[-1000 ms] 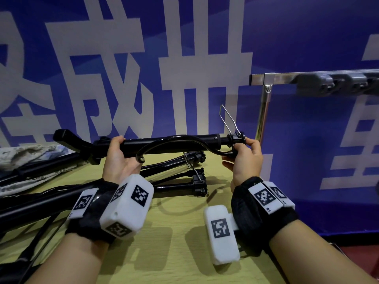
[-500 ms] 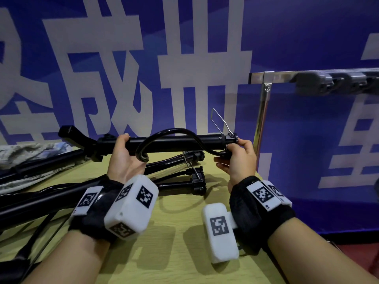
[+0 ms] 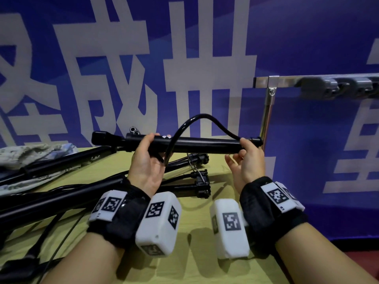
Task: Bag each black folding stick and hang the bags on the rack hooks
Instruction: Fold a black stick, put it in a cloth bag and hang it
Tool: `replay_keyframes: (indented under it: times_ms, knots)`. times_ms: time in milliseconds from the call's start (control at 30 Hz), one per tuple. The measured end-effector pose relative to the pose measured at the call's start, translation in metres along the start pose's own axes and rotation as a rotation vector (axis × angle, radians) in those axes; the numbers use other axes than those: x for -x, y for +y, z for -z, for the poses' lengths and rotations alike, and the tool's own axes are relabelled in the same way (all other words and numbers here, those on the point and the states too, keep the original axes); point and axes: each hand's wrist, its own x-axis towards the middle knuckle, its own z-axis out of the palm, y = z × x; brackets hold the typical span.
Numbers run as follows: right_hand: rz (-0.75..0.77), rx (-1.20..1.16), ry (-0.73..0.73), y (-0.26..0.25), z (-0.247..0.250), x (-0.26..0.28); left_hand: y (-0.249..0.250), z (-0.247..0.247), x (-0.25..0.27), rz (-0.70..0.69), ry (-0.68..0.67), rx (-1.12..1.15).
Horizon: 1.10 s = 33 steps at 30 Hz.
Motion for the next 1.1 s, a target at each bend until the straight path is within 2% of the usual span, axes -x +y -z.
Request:
replay_keyframes:
  times_ms: [67, 233, 367, 467, 600, 733, 800, 933, 1000, 1100]
  knots:
    - [-0.006, -0.027, 0.006, 0.001, -0.002, 0.002, -0.001, 0.0, 0.001, 0.002, 0.004, 0.01]
    - [-0.183, -0.041, 0.0, -0.002, -0.004, 0.01, -0.001, -0.001, 0.003, 0.014, -0.048, -0.017]
    - [-0.209, -0.084, -0.077, -0.005, -0.008, 0.013, -0.004, -0.005, 0.008, 0.047, -0.09, -0.046]
    - [-0.199, -0.076, -0.066, -0.006, -0.007, 0.008, -0.004, -0.011, 0.016, 0.098, -0.145, -0.044]
    - [-0.148, -0.101, 0.034, -0.012, 0.001, -0.006, -0.004, -0.015, 0.018, 0.197, -0.189, -0.074]
    - [-0.047, -0.166, 0.147, -0.024, 0.004, -0.014, -0.003, -0.016, 0.021, 0.444, -0.224, -0.308]
    - [0.006, -0.186, 0.204, -0.03, 0.009, -0.019, -0.003, -0.017, 0.022, 0.514, -0.213, -0.378]
    - [0.019, -0.266, 0.27, -0.035, 0.02, -0.032, 0.004, -0.017, 0.022, 0.606, -0.222, -0.353]
    - [0.027, -0.304, 0.328, -0.035, 0.023, -0.034, 0.008, -0.018, 0.026, 0.625, -0.272, -0.358]
    - [0.057, -0.268, 0.417, -0.036, 0.023, -0.034, 0.013, -0.021, 0.028, 0.534, -0.298, -0.391]
